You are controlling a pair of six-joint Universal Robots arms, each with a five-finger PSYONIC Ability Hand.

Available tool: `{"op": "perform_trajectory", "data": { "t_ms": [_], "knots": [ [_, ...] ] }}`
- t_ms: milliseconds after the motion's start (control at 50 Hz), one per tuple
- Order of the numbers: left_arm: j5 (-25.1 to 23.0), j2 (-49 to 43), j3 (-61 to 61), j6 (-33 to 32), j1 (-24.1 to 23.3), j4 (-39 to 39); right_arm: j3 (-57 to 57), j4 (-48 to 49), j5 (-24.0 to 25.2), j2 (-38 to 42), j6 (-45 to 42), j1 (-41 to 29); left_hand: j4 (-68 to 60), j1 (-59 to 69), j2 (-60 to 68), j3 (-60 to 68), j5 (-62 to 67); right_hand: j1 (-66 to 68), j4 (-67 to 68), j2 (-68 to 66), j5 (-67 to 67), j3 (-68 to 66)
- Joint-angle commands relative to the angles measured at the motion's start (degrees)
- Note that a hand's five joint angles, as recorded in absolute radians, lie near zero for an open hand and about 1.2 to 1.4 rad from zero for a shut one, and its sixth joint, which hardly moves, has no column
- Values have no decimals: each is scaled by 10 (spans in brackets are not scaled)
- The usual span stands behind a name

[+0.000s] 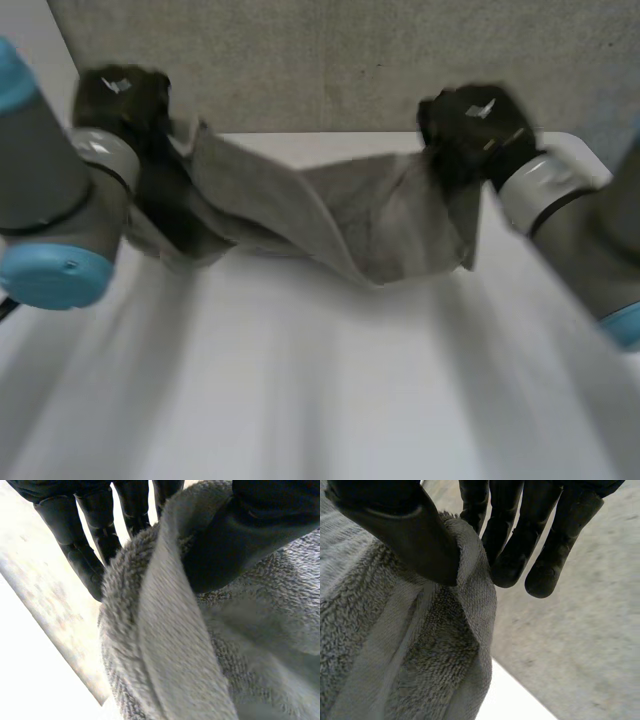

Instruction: Fold the towel.

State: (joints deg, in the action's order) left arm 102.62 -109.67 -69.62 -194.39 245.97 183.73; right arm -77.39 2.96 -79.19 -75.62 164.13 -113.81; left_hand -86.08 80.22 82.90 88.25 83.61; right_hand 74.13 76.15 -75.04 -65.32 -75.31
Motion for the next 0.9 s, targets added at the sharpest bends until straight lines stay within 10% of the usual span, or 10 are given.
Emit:
{"op": "perform_trajectory", "data": {
  "t_ms": [20, 340, 480, 900],
  "knots": [
    [-8, 76, -2, 61, 2, -18, 75, -152, 40, -40, 4, 92, 61, -2, -29, -83, -136, 59, 38, -50, -47, -47],
    [-65, -75, 0, 63, -6, -52, 143, -264, 81, 166, -30, 143, 61, -2, -29, -83, -136, 46, 26, -37, -34, -34],
    [-72, -162, 12, 61, -10, -53, 165, -249, 31, 254, -53, 131, 61, -2, -29, -83, -136, -525, -545, 534, 537, 537],
    [-72, -158, 22, 66, 3, -48, -9, -192, -7, 79, -169, 19, 61, -2, -29, -83, -136, -511, -531, 520, 523, 523]
  ]
}}
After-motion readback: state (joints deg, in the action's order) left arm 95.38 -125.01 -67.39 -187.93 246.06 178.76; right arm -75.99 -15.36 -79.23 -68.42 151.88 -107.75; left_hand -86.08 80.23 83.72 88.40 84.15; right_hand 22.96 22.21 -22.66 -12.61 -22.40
